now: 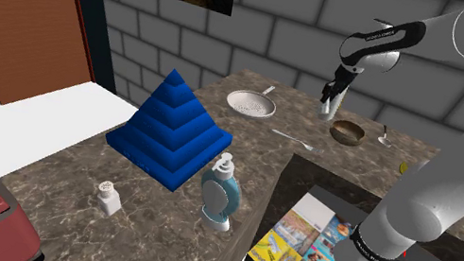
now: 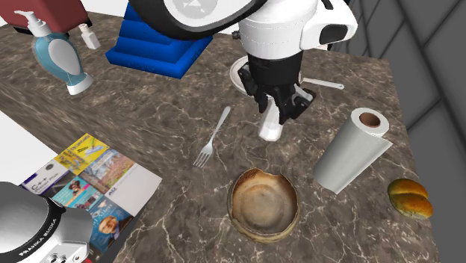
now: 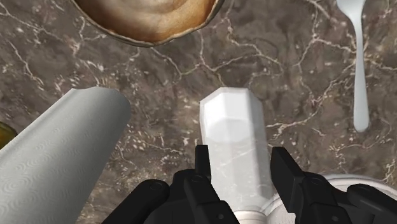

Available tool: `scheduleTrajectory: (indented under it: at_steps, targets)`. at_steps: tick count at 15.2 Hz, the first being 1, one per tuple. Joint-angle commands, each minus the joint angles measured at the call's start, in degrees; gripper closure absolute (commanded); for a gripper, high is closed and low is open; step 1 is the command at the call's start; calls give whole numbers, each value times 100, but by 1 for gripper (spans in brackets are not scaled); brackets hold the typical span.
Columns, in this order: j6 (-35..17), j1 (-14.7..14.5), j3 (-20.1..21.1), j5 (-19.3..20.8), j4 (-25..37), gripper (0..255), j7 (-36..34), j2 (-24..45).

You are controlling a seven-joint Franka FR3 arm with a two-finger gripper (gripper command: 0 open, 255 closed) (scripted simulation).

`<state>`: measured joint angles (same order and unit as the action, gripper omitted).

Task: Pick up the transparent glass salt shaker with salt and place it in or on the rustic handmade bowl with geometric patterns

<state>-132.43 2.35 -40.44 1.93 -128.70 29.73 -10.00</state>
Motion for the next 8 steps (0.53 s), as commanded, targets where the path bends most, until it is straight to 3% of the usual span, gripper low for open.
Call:
scheduleTrajectory:
  at_steps: [1,8]
  targets:
    - [155,9,37,59,95,255,-61,-72]
    - [703,34,142,203,472,255,-200,-280]
